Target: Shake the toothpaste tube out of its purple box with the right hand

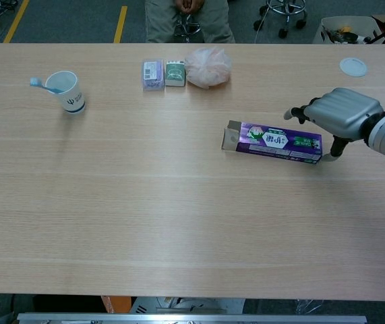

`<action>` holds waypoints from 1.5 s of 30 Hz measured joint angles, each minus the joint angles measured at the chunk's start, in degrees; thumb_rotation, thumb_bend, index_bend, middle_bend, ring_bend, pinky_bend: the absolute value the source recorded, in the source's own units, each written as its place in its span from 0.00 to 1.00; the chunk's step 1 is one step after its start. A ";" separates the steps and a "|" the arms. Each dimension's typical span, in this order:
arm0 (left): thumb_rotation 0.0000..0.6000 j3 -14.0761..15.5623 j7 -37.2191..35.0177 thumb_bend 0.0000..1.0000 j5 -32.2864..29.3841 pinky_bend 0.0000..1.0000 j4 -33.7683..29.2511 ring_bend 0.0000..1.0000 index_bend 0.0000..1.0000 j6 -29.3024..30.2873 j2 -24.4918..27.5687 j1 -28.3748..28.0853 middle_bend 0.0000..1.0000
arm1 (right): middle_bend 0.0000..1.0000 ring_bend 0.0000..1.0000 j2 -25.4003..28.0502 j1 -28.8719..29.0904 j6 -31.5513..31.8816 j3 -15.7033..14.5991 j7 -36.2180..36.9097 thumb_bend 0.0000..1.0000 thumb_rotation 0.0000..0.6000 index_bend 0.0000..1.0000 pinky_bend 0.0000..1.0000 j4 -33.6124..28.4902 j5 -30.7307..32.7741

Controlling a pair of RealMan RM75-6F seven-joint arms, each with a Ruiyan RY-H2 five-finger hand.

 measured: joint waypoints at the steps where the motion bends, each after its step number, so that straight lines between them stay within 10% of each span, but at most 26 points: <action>1: 1.00 0.00 -0.02 0.33 0.03 0.19 0.03 0.18 0.23 -0.08 0.01 -0.05 0.22 | 0.25 0.21 -0.48 0.12 0.38 0.00 -0.67 0.00 1.00 0.10 0.33 0.17 1.11; 22: 1.00 0.08 -0.05 0.33 0.08 0.19 0.15 0.18 0.23 -0.62 -0.17 -0.17 0.22 | 0.26 0.21 -11.70 3.46 1.20 -0.58 -4.11 0.13 1.00 0.11 0.36 11.28 10.38; 30: 1.00 0.08 -0.25 0.33 0.14 0.19 0.13 0.18 0.23 -0.12 -0.08 0.15 0.22 | 0.37 0.30 -13.93 4.24 2.99 -1.21 -6.34 0.38 1.00 0.42 0.56 13.58 9.70; 45: 1.00 0.12 -0.75 0.33 0.06 0.19 0.03 0.18 0.23 0.49 0.16 0.82 0.22 | 0.40 0.36 -6.96 12.85 1.49 3.59 -11.36 0.39 1.00 0.48 0.64 3.50 9.03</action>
